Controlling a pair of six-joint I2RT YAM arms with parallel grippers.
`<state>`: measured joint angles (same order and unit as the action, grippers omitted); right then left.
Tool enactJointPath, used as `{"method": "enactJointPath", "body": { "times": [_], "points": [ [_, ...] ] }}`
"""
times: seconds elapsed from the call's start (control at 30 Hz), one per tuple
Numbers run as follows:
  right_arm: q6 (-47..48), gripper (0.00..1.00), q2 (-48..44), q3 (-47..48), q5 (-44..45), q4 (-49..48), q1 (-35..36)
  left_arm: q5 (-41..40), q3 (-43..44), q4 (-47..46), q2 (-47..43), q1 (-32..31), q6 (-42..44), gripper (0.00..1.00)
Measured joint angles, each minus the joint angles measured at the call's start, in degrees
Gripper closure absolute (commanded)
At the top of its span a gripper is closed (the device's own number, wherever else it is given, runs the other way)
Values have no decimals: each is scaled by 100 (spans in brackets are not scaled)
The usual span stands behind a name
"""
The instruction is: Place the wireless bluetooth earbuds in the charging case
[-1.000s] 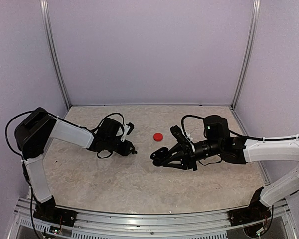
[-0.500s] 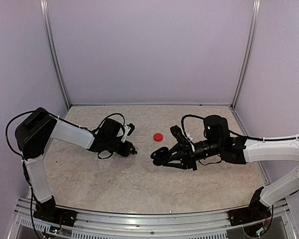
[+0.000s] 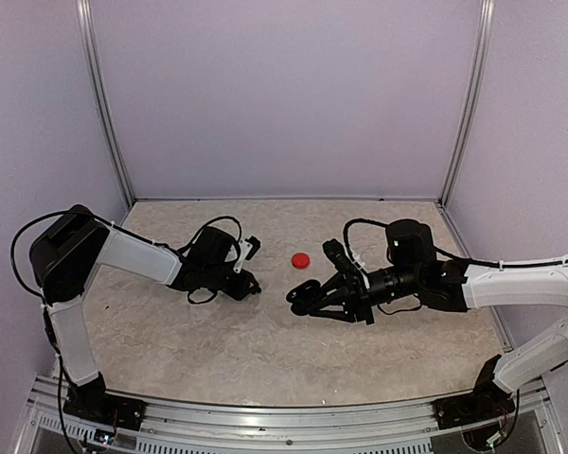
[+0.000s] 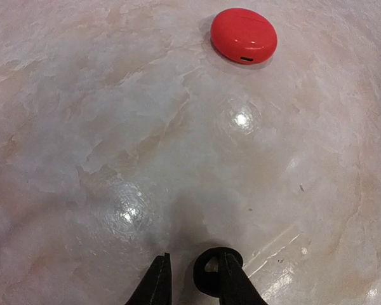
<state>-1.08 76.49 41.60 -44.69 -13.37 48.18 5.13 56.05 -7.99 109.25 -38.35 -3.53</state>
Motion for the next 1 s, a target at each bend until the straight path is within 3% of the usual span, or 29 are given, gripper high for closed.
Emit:
{"method": "enactJointPath", "body": {
  "times": [0.17,0.47,1.0],
  "points": [
    [0,100,0,0,4,2,0,59,13,7,0,-2,39,80],
    [0,100,-2,0,20,7,0,210,26,68,0,-11,42,75],
    [0,100,-33,0,22,26,-2,195,-9,96,-92,-81,63,100]
  ]
}}
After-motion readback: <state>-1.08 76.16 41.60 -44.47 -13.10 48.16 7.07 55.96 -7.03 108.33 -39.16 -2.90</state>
